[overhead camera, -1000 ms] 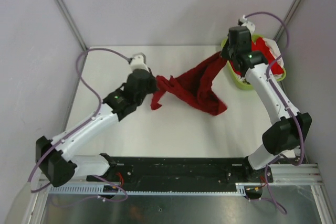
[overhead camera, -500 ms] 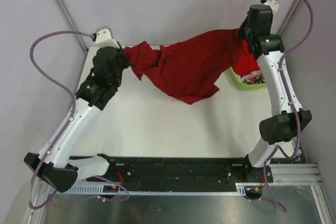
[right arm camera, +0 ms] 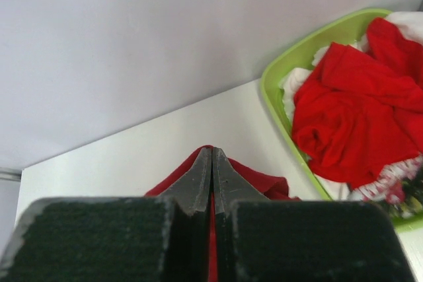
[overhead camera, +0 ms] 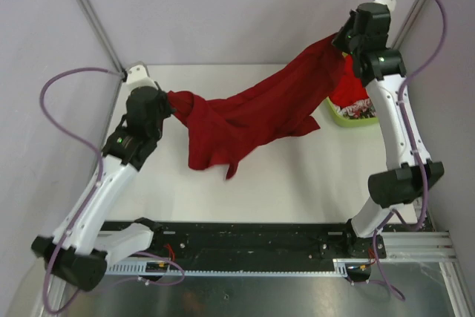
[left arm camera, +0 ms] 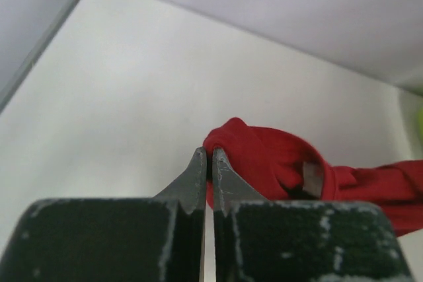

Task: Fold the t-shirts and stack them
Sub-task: Flatten out the tshirt

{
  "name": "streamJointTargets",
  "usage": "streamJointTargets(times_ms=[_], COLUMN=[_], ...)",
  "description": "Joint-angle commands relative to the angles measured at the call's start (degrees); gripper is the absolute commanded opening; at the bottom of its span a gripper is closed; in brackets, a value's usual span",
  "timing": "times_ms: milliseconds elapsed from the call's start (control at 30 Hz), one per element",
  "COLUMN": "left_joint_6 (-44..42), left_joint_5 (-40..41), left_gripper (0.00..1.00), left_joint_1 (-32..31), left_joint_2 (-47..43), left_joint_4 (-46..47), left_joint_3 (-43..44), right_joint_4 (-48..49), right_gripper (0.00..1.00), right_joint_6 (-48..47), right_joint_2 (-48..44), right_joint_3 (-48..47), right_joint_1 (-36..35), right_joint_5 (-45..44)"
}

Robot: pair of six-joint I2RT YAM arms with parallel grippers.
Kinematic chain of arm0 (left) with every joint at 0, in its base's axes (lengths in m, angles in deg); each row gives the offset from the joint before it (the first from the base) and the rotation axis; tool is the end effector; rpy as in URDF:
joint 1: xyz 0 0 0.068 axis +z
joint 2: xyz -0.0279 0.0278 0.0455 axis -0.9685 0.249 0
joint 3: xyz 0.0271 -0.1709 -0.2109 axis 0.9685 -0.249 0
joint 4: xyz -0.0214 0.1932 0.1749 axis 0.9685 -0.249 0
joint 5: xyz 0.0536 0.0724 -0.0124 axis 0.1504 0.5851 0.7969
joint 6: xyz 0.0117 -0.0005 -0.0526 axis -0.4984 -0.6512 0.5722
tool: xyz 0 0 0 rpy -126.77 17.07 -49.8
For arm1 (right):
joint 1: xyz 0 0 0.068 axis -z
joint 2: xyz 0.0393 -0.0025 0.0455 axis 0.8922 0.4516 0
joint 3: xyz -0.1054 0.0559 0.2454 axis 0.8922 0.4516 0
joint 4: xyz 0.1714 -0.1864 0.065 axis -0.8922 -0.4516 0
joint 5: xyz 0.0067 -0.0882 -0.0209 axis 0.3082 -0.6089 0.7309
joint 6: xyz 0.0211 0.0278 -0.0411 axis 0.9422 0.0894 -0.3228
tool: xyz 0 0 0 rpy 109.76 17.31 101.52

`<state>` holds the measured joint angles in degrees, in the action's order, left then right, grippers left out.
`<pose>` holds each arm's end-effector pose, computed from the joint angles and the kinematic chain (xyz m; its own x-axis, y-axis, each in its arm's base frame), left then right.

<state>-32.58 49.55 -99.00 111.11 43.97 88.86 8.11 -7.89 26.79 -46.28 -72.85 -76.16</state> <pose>0.2052 -0.0689 0.4028 -0.1818 -0.2836 -0.9415 -0.1983 0.9484 -0.2474 0.3526 0.0513 0.4902 -0.2089 0.3694 -0.9055 0.1746 0.9251 0.3371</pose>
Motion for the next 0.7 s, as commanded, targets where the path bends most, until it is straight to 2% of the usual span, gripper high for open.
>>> streamJointTargets(times_ms=[0,133,167,233,300,333,400,433,500,567,667], left_joint_6=[5.3,6.3,6.4,6.1,5.4,5.0,4.0,3.6,4.4,5.9,7.8], left_joint_5=[-2.9,-5.9,-6.6,-8.8,-10.7,-11.6,-13.7,-15.1,-18.4,-21.4,-23.8], left_gripper=[0.0,0.02,0.1,0.33,0.66,0.78,0.91,0.94,0.95,0.88,0.73], left_joint_1=[6.7,9.3,9.8,10.6,10.9,11.0,11.0,11.0,10.9,10.4,7.9], left_joint_2=[10.6,20.7,22.9,26.1,26.9,26.4,24.3,22.6,18.3,13.7,8.1], left_joint_4=[0.4,0.5,0.4,0.4,0.6,0.6,0.5,0.3,0.0,-0.2,-0.1], left_joint_3=[-0.1,4.5,5.5,7.1,7.6,7.5,6.7,5.7,1.8,-4.2,-13.4], right_joint_4=[6.1,5.4,4.8,2.4,-0.6,-2.1,-3.8,-4.1,-4.2,-4.2,-3.6], right_gripper=[0.0,0.0,0.0,0.01,0.16,0.33,0.6,0.69,0.77,0.8,0.81], right_joint_6=[-1.1,-1.9,-2.3,-3.3,-4.3,-4.7,-4.7,-4.4,-3.8,-3.2,-1.0], right_joint_2=[10.6,22.6,25.5,31.1,35.9,37.6,38.6,38.2,36.0,32.8,26.7], right_joint_3=[-2.8,-9.1,-11.6,-17.0,-22.9,-25.0,-26.5,-26.0,-23.7,-20.1,-12.3], right_joint_1=[-0.2,-0.2,-0.2,-0.4,-0.6,-0.7,-0.6,-0.4,-0.1,0.0,0.5], right_joint_5=[2.5,3.4,3.9,4.6,5.1,4.8,3.5,3.2,2.8,2.1,2.5])
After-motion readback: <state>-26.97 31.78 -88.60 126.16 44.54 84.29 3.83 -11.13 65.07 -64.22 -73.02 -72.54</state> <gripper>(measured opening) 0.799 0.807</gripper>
